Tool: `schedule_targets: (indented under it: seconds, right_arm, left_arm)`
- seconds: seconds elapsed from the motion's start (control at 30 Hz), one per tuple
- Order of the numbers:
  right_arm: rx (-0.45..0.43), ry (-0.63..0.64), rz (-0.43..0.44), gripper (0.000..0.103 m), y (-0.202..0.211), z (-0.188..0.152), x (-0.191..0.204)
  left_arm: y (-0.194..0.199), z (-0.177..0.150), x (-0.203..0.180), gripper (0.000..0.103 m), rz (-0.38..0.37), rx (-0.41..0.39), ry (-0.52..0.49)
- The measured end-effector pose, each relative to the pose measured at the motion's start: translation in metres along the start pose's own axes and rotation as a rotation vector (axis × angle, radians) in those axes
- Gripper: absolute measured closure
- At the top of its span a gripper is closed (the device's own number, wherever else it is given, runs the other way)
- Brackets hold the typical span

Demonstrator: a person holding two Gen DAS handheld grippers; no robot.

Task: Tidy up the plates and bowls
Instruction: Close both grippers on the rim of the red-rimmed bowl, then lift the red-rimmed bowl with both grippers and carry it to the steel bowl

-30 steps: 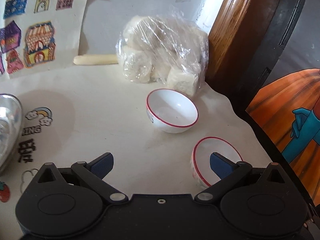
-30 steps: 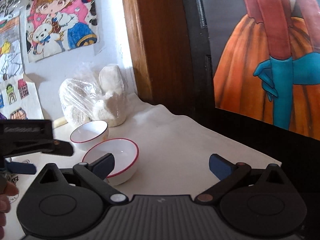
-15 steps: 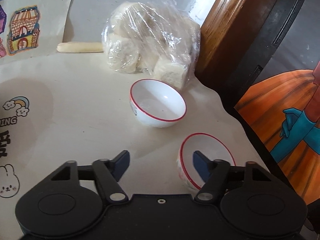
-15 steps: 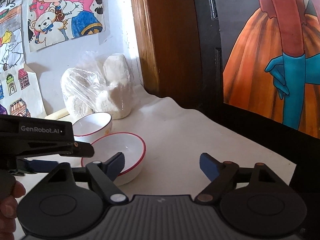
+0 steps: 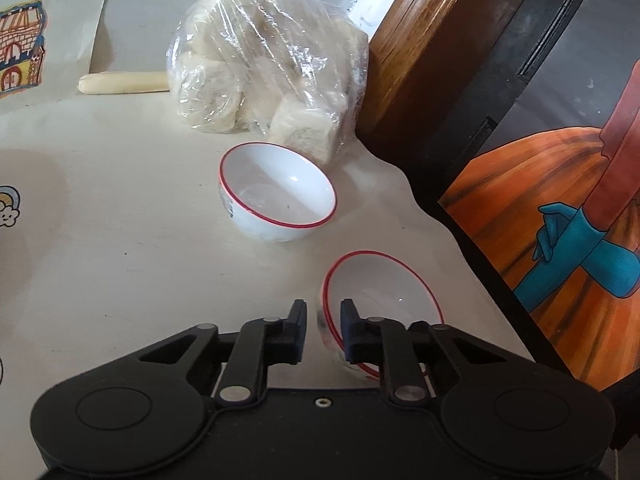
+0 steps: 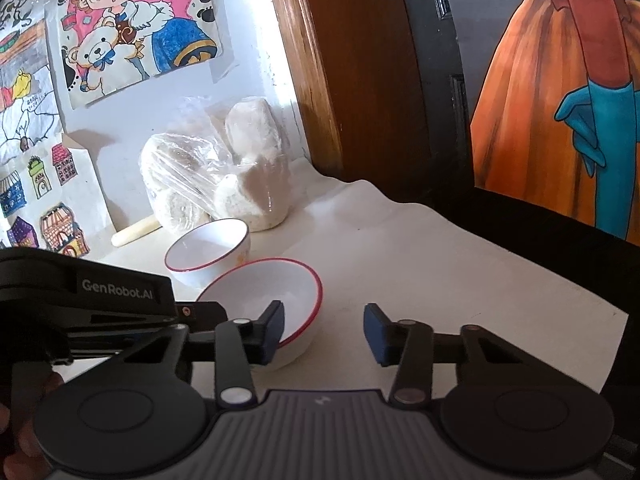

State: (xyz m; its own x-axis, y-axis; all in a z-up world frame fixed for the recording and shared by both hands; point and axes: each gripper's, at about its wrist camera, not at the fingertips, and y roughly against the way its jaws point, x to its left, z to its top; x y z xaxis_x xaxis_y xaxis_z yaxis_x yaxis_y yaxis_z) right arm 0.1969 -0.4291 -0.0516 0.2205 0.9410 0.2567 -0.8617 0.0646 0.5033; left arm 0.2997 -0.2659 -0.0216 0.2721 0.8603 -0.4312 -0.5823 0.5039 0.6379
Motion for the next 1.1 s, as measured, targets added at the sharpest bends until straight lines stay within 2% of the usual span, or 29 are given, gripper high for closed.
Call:
schedule_targets:
  seconds: [0.13, 0.2, 0.53, 0.7, 1.1]
  right_arm:
    - [0.010, -0.010, 0.028, 0.069, -0.002, 0.001, 0.002]
    - [0.013, -0.013, 0.040, 0.078, -0.002, 0.000, 0.003]
    - [0.019, -0.049, 0.058, 0.082, -0.001, -0.004, 0.001]
    - [0.021, -0.085, 0.072, 0.089, 0.002, -0.007, -0.003]
    - [0.005, -0.047, 0.071, 0.091, 0.022, -0.014, 0.015]
  left_arm:
    - [0.000, -0.001, -0.002, 0.090, -0.004, -0.001, -0.006]
    - [0.001, -0.001, -0.002, 0.091, -0.003, 0.000, -0.008]
    - [0.004, -0.007, -0.001, 0.094, -0.007, -0.004, -0.017]
    - [0.008, -0.012, 0.000, 0.095, -0.011, -0.001, -0.014]
    - [0.046, -0.024, 0.009, 0.095, -0.005, -0.049, -0.001]
